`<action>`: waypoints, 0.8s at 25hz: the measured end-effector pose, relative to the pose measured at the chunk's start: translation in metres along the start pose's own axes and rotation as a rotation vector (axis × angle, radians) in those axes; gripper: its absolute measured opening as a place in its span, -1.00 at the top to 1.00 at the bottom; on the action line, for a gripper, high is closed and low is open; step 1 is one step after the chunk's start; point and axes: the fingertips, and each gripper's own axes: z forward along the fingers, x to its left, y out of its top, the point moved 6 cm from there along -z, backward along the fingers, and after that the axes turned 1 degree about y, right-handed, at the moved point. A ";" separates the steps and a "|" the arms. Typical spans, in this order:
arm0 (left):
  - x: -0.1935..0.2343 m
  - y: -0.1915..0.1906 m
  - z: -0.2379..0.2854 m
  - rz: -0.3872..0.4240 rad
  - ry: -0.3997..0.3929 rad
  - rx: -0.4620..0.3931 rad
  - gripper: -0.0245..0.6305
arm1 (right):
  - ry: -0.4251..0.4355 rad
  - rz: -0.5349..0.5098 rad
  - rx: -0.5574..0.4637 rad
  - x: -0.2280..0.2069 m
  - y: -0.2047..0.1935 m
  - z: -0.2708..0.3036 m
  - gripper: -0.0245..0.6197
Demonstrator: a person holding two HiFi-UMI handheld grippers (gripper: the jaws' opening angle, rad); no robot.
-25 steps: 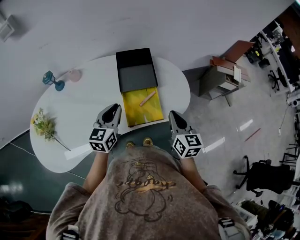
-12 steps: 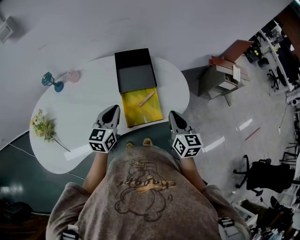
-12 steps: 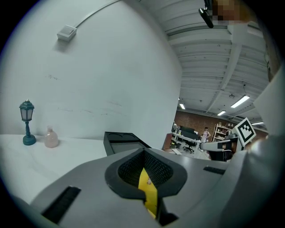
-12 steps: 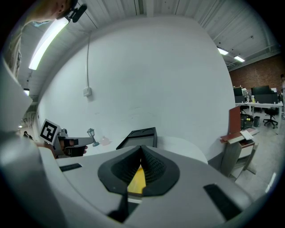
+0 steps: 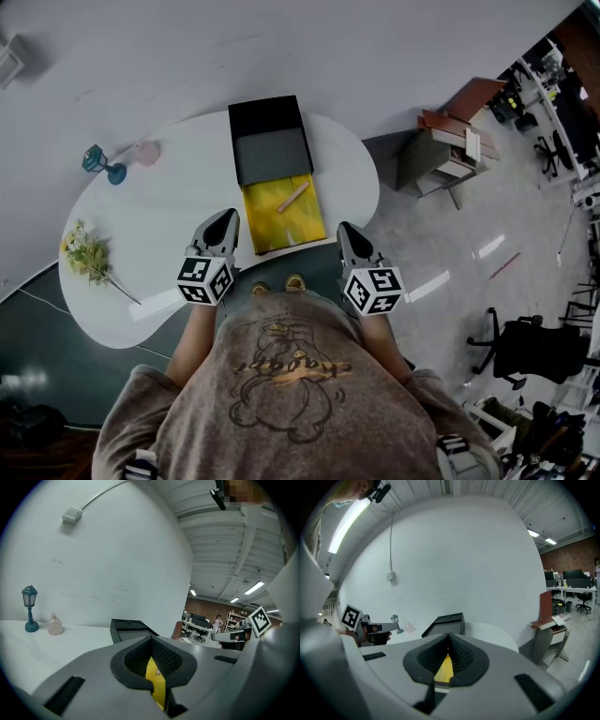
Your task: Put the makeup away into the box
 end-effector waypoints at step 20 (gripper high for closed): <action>0.002 0.008 0.004 -0.020 0.003 -0.013 0.86 | -0.010 -0.001 0.005 0.001 -0.001 0.006 0.92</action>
